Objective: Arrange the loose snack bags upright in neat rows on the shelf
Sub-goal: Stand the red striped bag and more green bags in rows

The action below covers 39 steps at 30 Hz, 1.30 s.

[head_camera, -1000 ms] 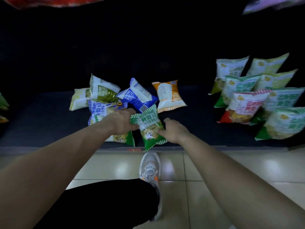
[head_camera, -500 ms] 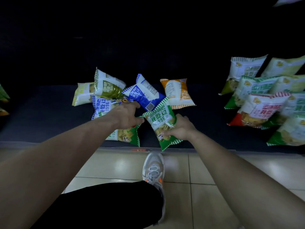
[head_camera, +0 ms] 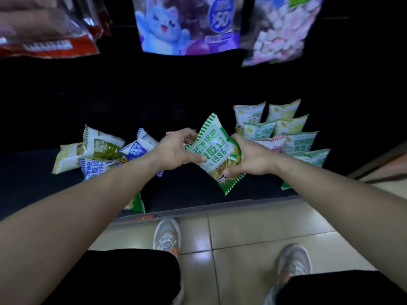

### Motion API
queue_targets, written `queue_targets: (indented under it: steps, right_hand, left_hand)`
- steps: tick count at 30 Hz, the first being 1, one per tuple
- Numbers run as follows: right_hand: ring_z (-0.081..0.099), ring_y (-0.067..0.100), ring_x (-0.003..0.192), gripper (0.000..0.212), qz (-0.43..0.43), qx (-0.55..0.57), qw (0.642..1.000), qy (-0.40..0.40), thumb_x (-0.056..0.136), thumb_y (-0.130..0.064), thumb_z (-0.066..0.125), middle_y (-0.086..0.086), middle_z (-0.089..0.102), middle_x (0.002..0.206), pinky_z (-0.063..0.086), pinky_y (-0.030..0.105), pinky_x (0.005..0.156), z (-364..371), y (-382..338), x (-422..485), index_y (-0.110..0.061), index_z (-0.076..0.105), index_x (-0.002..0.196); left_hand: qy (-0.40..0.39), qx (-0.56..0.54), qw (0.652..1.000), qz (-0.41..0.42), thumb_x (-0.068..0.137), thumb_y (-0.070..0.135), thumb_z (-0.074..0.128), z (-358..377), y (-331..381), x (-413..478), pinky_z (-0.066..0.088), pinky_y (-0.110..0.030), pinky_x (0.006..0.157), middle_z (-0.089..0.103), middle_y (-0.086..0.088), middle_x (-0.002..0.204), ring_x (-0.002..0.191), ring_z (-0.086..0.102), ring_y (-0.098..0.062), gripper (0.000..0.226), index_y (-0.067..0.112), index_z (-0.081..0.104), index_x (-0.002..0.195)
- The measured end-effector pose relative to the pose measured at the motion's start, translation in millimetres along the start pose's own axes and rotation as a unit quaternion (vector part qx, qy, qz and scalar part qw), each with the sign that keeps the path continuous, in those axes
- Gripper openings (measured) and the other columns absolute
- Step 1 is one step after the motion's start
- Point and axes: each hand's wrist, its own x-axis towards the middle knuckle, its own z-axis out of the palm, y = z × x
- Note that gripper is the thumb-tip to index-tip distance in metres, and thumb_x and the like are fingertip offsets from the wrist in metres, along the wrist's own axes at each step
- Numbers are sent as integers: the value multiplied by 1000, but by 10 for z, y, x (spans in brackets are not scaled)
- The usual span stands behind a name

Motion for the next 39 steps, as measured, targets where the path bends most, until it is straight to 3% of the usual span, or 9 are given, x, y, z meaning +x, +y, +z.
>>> queue_targets:
  steps: [3,5,8,13,18,25,34,39]
  right_hand:
    - [49,22,131,108,21,-37,999,17,69,-51,86,0,47,148,43,40,106,-244,264,-238,-26,22,153]
    - [43,25,138,103,57,-89,993,51,76,-60,76,2,36,157,41,43,107,-390,528,-357,-26,20,155]
    - [46,30,133,83,123,-140,977,104,88,-57,64,10,39,152,44,43,103,-576,987,-502,-22,28,153]
    - [45,30,131,74,189,-146,967,85,91,-45,63,13,40,147,43,39,103,-739,1658,-735,-19,31,152]
    - [48,29,127,73,207,-123,966,98,92,-43,64,10,38,146,44,38,101,-837,1961,-842,-21,31,152]
    - [43,34,131,71,205,-152,963,85,93,-43,62,14,35,149,42,39,102,-805,2083,-837,-21,30,152]
    - [39,32,134,71,191,-182,962,72,94,-46,59,10,34,151,43,42,102,-758,2003,-827,-21,29,153]
    - [37,33,137,74,194,-199,959,57,93,-47,60,11,31,155,42,45,104,-723,1968,-866,-22,27,154]
  left_hand:
    - [30,30,999,30,67,48,86,195,308,126,44,-22,83,59,11,118,109,54,-5,53,36,56,108]
    - [43,78,995,36,68,49,84,378,474,220,47,-26,82,59,11,119,104,56,-7,52,36,56,110]
    - [47,177,983,32,70,50,82,706,646,384,54,-36,72,64,7,113,88,61,-13,53,36,55,114]
    - [36,233,971,28,72,52,80,1345,792,702,43,-30,54,67,4,107,75,59,-16,56,35,55,120]
    - [16,237,971,12,74,47,81,1955,716,925,56,-36,70,65,2,121,94,64,-21,56,32,56,122]
    - [28,227,974,-1,78,44,78,2303,641,1104,57,-37,72,64,0,123,94,65,-22,52,32,56,124]
    - [32,217,975,17,82,39,74,2479,724,1191,55,-43,83,57,-1,126,112,55,-25,55,27,52,131]
    - [14,260,965,28,84,42,70,2472,720,1164,49,-43,93,47,-3,138,125,45,-28,69,24,40,144]
